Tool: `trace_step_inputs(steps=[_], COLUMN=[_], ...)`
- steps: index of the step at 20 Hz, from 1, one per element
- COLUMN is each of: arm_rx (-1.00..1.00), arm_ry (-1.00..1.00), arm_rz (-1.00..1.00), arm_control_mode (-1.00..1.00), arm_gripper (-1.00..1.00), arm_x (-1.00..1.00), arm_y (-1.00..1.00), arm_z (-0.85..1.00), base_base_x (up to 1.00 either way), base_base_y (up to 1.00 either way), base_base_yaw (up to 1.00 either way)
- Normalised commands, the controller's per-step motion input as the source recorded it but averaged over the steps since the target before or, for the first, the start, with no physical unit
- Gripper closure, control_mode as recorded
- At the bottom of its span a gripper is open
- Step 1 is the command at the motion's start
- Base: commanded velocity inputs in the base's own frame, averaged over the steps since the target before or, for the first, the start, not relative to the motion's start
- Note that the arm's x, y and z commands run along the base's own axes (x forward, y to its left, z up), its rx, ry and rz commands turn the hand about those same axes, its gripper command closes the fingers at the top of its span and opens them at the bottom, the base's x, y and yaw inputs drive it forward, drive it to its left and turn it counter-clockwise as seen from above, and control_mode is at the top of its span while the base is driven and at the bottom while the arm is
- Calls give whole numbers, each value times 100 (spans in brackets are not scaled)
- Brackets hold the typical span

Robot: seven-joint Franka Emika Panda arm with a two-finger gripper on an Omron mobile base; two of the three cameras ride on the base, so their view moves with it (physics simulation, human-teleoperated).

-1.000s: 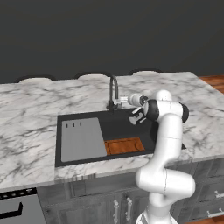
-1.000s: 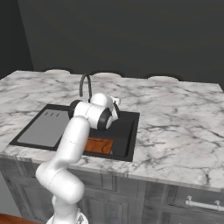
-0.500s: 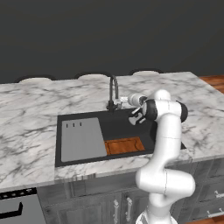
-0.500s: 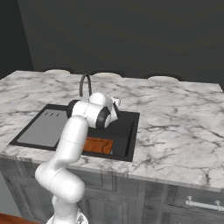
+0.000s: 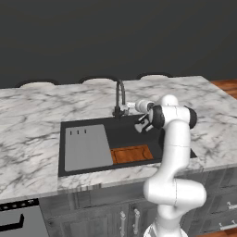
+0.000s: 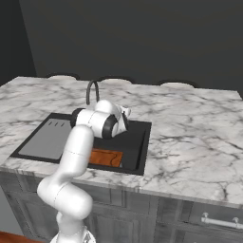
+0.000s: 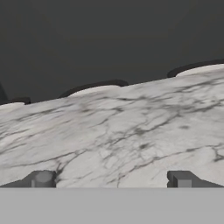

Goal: Turn on the sink faucet with hot water and rinse the cutting board for ten seconds, then turn off the faucet. Push the cutting board to reach the water if necessary.

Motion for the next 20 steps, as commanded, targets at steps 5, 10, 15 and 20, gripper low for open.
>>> trace_step_inputs(steps=[5,10,15,20], arm_rx=[0,0,0,0], arm_ry=[1,1,3,5], arm_rz=[0,0,0,0], arm_control_mode=[-100,-100,-100,-100], arm_gripper=[-100,-100,-100,-100], arm_x=[-21,-33,-39,-47], arm_y=[-22,-32,-32,-35], arm_z=[-4,-3,-10,-14], base_base_x=[0,0,0,0], base_base_y=[0,0,0,0], base_base_yaw=[0,0,0,0])
